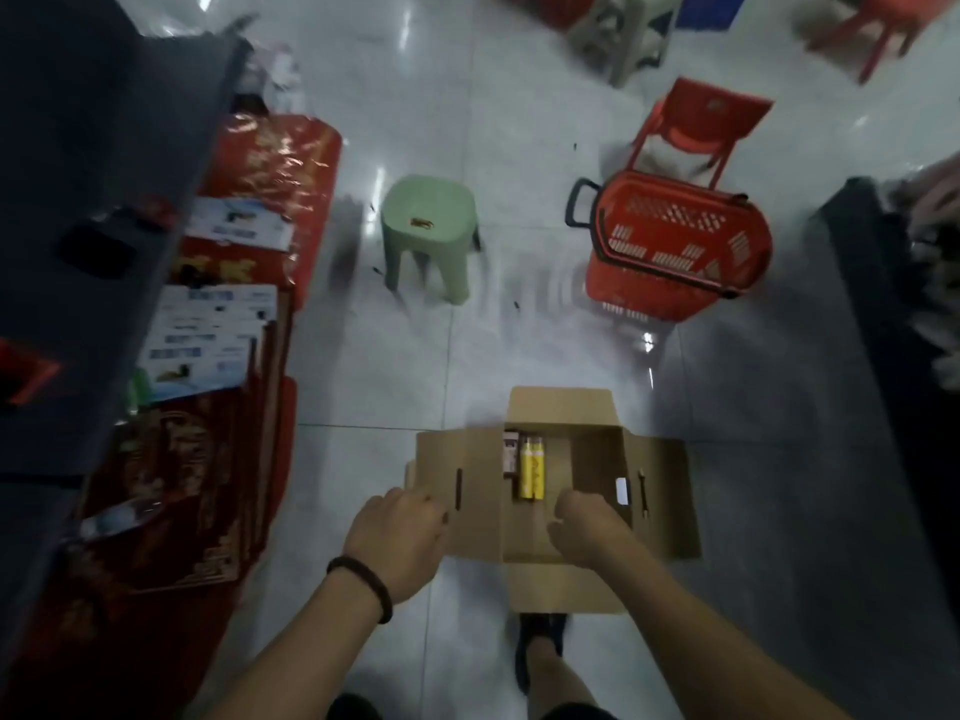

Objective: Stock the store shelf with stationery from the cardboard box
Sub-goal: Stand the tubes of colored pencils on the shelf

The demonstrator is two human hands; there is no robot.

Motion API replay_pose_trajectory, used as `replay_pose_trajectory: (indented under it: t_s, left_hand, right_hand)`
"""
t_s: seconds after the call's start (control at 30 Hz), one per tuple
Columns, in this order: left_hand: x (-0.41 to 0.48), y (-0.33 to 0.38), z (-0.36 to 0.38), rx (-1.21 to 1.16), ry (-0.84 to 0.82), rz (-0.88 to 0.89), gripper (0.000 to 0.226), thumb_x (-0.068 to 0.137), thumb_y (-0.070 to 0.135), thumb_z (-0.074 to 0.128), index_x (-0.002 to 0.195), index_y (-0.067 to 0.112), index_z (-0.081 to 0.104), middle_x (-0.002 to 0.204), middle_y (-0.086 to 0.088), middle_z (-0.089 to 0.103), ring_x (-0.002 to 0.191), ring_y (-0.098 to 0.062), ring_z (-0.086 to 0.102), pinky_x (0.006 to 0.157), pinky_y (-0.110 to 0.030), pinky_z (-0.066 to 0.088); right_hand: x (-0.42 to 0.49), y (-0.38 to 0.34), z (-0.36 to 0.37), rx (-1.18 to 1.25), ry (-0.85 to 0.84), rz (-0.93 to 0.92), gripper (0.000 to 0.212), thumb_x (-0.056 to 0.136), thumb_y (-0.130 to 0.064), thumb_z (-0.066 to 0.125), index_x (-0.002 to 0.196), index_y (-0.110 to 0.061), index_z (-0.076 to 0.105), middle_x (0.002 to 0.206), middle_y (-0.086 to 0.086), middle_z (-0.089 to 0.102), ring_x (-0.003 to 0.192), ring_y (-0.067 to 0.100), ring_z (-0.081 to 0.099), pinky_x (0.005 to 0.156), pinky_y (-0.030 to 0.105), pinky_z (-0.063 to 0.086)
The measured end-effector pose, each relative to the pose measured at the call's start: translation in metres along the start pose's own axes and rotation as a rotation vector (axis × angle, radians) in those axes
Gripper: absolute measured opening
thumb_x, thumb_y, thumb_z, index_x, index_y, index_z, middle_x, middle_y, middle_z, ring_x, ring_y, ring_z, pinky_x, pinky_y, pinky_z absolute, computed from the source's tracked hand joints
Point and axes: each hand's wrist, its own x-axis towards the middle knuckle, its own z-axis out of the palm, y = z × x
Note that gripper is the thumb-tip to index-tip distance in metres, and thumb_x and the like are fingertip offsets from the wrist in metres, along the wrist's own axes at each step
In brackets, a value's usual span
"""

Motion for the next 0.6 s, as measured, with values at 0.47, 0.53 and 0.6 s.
replay_pose_trajectory:
  t_s: [0.47, 0.53, 0.6]
  left_hand:
    - [0.304, 0.001, 0.343, -0.306, -0.262, -0.282, 0.020, 0.102, 0.028, 0.058, 0.097, 0.027, 0.038, 0.092, 0.001, 0.056, 0.076, -0.017, 0.059, 0.068, -0.037, 0.057]
    - [0.327, -0.010, 0.376, -0.317, -0.265, -0.306, 0.021, 0.101, 0.035, 0.060, 0.101, 0.027, 0.040, 0.094, 0.001, 0.057, 0.079, -0.017, 0.060, 0.072, -0.040, 0.060]
    - [0.342, -0.015, 0.402, -0.349, -0.264, -0.326, 0.029, 0.098, 0.043, 0.064, 0.107, 0.025, 0.044, 0.098, 0.001, 0.058, 0.081, -0.018, 0.061, 0.074, -0.043, 0.060]
  right_hand:
    - [0.420, 0.130, 0.211, 0.232, 0.081, 0.223, 0.048, 0.092, -0.034, 0.069, 0.130, -0.017, 0.046, 0.125, 0.010, 0.055, 0.114, 0.031, 0.061, 0.093, 0.044, 0.056]
    - [0.462, 0.132, 0.235, 0.259, 0.124, 0.237, 0.062, 0.087, -0.035, 0.075, 0.136, -0.014, 0.043, 0.126, 0.011, 0.053, 0.118, 0.033, 0.060, 0.094, 0.043, 0.052]
    - [0.494, 0.128, 0.260, 0.253, 0.174, 0.237, 0.083, 0.084, -0.038, 0.080, 0.146, -0.008, 0.034, 0.133, 0.014, 0.050, 0.124, 0.035, 0.056, 0.098, 0.045, 0.049]
